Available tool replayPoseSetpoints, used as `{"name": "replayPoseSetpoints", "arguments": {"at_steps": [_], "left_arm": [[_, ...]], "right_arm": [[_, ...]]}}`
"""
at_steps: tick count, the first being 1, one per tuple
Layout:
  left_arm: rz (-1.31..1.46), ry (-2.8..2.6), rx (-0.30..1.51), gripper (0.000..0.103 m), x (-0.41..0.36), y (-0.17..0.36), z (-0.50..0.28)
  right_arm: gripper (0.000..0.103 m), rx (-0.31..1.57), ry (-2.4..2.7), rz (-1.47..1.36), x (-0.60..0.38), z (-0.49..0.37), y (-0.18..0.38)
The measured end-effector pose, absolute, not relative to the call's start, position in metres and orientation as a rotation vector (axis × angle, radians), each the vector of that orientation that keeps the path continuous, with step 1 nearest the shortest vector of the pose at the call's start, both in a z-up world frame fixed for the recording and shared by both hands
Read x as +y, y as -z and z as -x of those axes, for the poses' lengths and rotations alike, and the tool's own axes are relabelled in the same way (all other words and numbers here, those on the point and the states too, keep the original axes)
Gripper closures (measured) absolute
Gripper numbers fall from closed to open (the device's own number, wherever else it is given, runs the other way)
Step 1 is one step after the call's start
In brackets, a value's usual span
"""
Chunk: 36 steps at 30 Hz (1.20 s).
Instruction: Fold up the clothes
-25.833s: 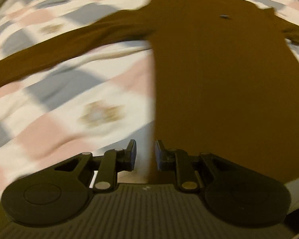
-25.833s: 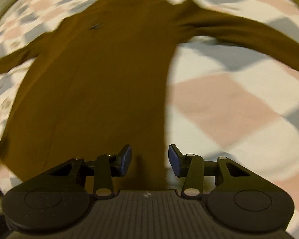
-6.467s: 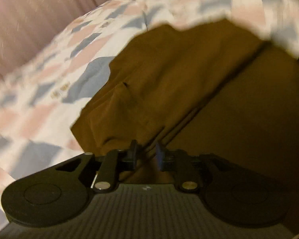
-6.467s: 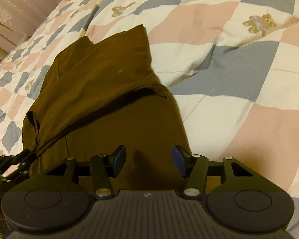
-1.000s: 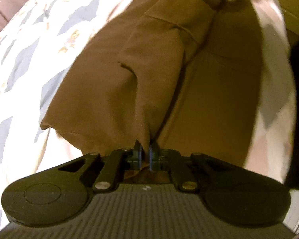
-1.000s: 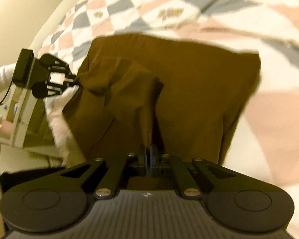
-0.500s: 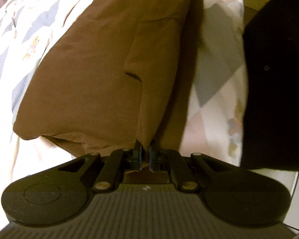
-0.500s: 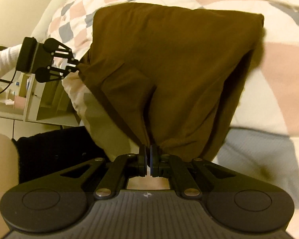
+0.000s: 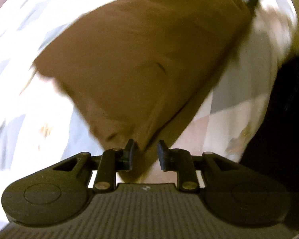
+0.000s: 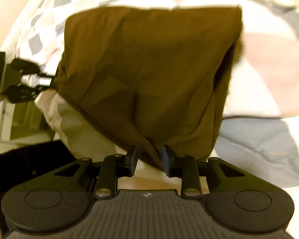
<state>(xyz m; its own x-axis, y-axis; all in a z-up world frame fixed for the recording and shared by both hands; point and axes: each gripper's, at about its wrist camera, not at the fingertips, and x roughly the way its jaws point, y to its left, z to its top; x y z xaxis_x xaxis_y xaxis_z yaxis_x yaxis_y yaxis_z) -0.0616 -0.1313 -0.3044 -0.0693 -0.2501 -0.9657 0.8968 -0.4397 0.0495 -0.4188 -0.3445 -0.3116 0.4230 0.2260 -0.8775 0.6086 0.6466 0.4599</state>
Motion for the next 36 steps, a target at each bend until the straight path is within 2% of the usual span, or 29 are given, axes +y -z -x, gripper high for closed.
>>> {"name": "replayPoseSetpoints", "arguments": {"at_steps": [5, 9, 10, 11, 12, 16, 18, 22, 25, 28, 30, 32, 36], "left_arm": [[-0.855, 1.407, 1.074, 0.080, -0.157, 0.287, 0.002], [-0.726, 1.326, 1.160, 0.081, -0.161, 0.312, -0.008], [-0.698, 1.314, 1.187, 0.085, -0.159, 0.319, -0.009], [-0.670, 1.302, 1.214, 0.097, -0.158, 0.327, -0.009], [-0.642, 1.296, 1.227, 0.097, -0.156, 0.328, -0.009], [-0.595, 1.298, 1.208, 0.103, -0.107, 0.319, -0.005], [-0.728, 1.188, 1.172, 0.103, -0.109, 0.312, -0.038], [-0.874, 1.078, 1.129, 0.101, -0.111, 0.324, -0.045], [-0.704, 1.093, 1.029, 0.101, -0.114, 0.274, -0.054], [-0.672, 1.270, 0.853, 0.098, -0.142, 0.234, -0.036], [-0.698, 1.378, 0.741, 0.093, -0.171, 0.234, -0.019], [-0.711, 1.416, 0.669, 0.094, -0.192, 0.251, -0.012], [-0.789, 1.392, 0.707, 0.095, -0.230, 0.315, -0.019]], "right_arm": [[0.067, 1.019, 0.422, -0.940, -0.337, 0.412, 0.303], [0.067, 1.032, 0.493, -0.940, -0.330, 0.400, 0.320], [0.067, 1.037, 0.514, -0.929, -0.328, 0.398, 0.323], [0.067, 1.042, 0.540, -0.927, -0.328, 0.399, 0.325], [0.067, 1.042, 0.565, -0.933, -0.329, 0.402, 0.327], [0.067, 1.015, 0.624, -0.962, -0.335, 0.416, 0.326], [0.067, 1.006, 0.631, -0.978, -0.336, 0.418, 0.329], [0.066, 1.049, 0.631, -0.931, -0.331, 0.404, 0.329], [0.066, 1.000, 0.688, -0.857, -0.335, 0.402, 0.305], [0.066, 0.911, 0.787, -0.757, -0.346, 0.395, 0.287], [0.066, 0.859, 0.836, -0.679, -0.354, 0.383, 0.281], [0.066, 0.825, 0.857, -0.602, -0.362, 0.366, 0.281], [0.066, 0.826, 0.830, -0.454, -0.375, 0.335, 0.309]]}}
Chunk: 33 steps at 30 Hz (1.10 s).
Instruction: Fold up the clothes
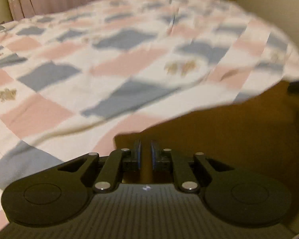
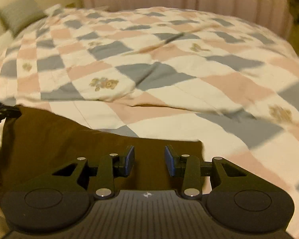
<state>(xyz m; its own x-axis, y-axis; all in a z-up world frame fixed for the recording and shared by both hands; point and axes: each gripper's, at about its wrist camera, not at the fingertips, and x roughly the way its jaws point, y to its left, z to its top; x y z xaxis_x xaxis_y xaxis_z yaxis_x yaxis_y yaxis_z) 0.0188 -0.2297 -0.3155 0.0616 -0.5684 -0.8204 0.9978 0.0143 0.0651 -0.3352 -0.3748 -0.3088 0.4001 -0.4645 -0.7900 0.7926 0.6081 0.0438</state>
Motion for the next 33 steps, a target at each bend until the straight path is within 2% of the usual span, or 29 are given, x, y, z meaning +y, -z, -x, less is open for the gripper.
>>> {"name": "replayPoseSetpoints", "arguments": {"at_steps": [2, 3, 6, 8, 12, 15, 17, 19, 23, 27, 29, 33], "left_arm": [[-0.857, 1.361, 0.709, 0.094, -0.240, 0.343, -0.022], [-0.873, 1.351, 0.710, 0.093, -0.245, 0.357, -0.025], [-0.864, 1.336, 0.711, 0.093, -0.247, 0.347, -0.030], [-0.838, 1.311, 0.702, 0.093, -0.242, 0.329, -0.035], [-0.785, 1.344, 0.699, 0.094, -0.222, 0.303, -0.030], [-0.830, 1.426, 0.730, 0.090, -0.199, 0.313, -0.011], [-0.901, 1.396, 0.755, 0.090, -0.194, 0.340, -0.001], [-0.888, 1.380, 0.765, 0.090, -0.194, 0.339, -0.004], [-0.784, 1.329, 0.784, 0.091, -0.177, 0.297, -0.023], [-0.797, 1.381, 0.822, 0.091, -0.152, 0.283, -0.012], [-0.830, 1.403, 0.841, 0.091, -0.144, 0.288, 0.003], [-0.882, 1.272, 1.012, 0.091, -0.144, 0.329, 0.030]], "right_arm": [[0.066, 0.913, 0.852, -0.439, -0.386, 0.335, 0.339], [0.070, 0.927, 0.862, -0.461, -0.392, 0.341, 0.350], [0.081, 0.913, 0.887, -0.532, -0.405, 0.356, 0.348], [0.080, 0.898, 0.929, -0.530, -0.403, 0.358, 0.332], [0.065, 0.837, 0.963, -0.513, -0.380, 0.360, 0.302], [0.058, 0.888, 0.919, -0.526, -0.354, 0.352, 0.312], [0.058, 0.970, 0.916, -0.538, -0.346, 0.350, 0.333], [0.060, 0.993, 0.936, -0.557, -0.348, 0.357, 0.340], [0.060, 0.935, 1.076, -0.608, -0.347, 0.381, 0.299], [0.061, 0.919, 1.017, -0.614, -0.306, 0.379, 0.272], [0.063, 0.986, 0.965, -0.634, -0.290, 0.373, 0.288], [0.067, 1.180, 0.892, -0.669, -0.274, 0.370, 0.332]]}}
